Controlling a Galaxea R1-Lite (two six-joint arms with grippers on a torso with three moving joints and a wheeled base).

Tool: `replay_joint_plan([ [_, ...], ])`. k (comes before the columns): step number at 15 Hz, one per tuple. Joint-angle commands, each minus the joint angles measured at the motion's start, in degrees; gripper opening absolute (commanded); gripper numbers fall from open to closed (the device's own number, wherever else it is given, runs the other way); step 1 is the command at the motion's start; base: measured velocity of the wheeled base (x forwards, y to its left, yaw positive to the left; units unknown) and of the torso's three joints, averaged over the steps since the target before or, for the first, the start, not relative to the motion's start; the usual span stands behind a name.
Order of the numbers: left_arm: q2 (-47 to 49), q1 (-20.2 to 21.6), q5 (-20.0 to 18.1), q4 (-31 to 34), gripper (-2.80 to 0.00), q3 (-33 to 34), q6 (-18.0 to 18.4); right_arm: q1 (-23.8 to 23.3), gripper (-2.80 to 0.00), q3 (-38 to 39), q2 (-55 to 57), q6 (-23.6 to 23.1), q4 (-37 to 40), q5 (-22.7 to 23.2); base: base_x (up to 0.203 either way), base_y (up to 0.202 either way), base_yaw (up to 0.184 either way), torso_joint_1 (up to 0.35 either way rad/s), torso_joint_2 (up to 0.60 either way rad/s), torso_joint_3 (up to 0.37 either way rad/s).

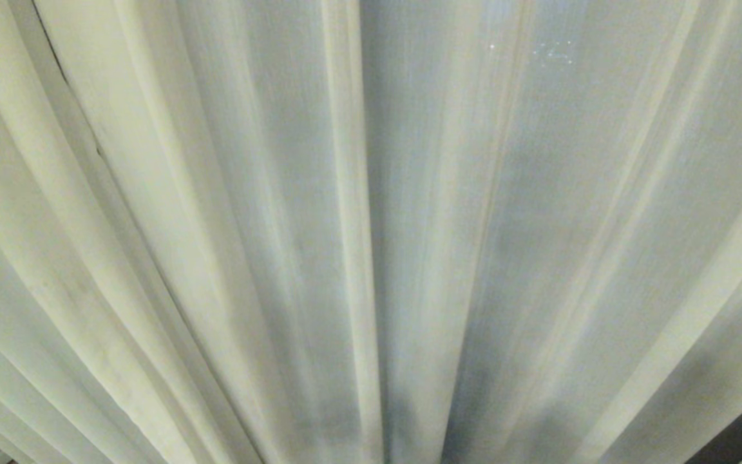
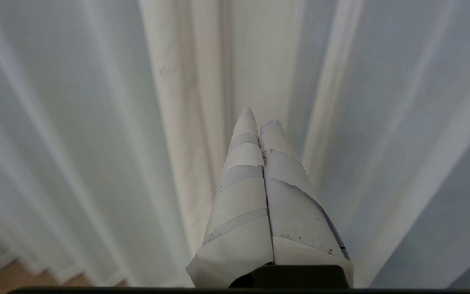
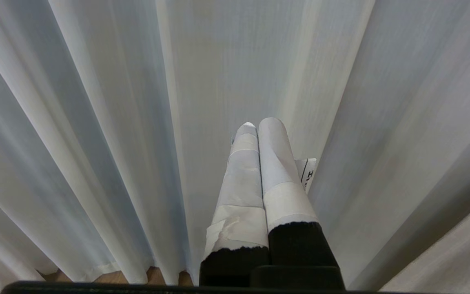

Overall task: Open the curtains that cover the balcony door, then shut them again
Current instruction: Close the outer curtains on both sides

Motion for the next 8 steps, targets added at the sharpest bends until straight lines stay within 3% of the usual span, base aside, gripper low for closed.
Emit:
replay_joint_plan([
  [1,-1.2,2.3,-0.6,-0.1,-2.8,2.4,0.0,0.0,-2.8,-0.1,0.0,0.0,0.0,0.0,0.0,0.0,0.0,0.0,0.0,0.0],
  [3,-3.5,4.6,-3.0,-1.4,-2.8,6.5,0.2,0.0,-2.8,0.0,0.1,0.0,0.0,0.0,0.0,0.0,0.0,0.0,0.0,0.0],
  [6,-5.2,4.7,-4.0,-8.8,-2.8,13.5,0.4,0.0,-2.8,0.0,0.1,0.0,0.0,0.0,0.0,0.0,0.0,0.0,0.0,0.0],
  [8,-10.0,4.0,-4.2,-4.8,-2.8,13.5,0.4,0.0,-2.8,0.0,0.1,0.0,0.0,0.0,0.0,0.0,0.0,0.0,0.0,0.0],
])
